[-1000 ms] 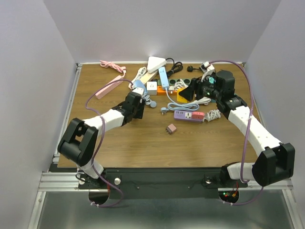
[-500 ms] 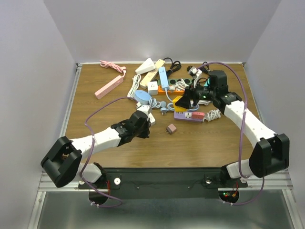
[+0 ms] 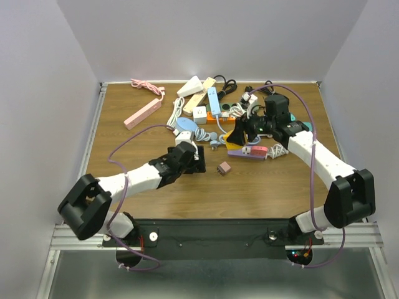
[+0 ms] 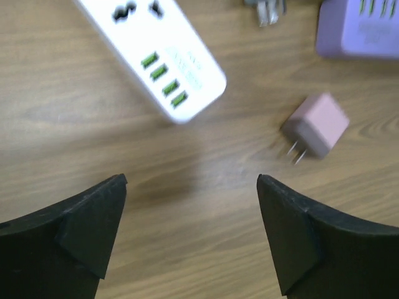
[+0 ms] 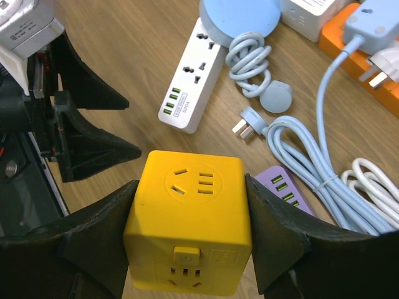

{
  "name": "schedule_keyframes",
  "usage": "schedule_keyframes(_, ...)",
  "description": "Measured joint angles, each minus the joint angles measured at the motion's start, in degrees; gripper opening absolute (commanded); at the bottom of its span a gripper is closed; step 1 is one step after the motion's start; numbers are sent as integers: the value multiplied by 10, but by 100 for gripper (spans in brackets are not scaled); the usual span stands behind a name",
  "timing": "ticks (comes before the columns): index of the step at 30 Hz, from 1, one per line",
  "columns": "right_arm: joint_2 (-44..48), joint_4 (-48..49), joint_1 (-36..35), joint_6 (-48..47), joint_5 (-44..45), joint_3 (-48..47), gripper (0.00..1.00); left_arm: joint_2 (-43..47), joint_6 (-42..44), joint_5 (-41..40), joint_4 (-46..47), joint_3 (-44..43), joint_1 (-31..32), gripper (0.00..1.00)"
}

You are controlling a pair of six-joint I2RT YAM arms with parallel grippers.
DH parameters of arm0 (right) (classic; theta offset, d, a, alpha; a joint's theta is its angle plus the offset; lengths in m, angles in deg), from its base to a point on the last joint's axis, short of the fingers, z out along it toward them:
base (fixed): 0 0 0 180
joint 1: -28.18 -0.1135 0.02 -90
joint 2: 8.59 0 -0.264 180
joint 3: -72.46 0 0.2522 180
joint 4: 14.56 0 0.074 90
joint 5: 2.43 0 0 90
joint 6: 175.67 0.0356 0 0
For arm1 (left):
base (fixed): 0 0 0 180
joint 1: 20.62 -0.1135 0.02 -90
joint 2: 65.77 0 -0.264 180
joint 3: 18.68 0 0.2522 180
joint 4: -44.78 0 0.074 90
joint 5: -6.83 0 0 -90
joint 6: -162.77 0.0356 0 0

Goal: Insert the plug

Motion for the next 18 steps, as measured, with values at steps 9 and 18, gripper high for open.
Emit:
schedule_keyframes(9, 48, 3, 0, 31, 43, 1, 0, -158, -19, -43, 19, -137, -42, 99)
schedule_keyframes(18, 86, 13, 0, 40, 36, 1, 0, -221, -15, -80, -21, -187, -56, 99)
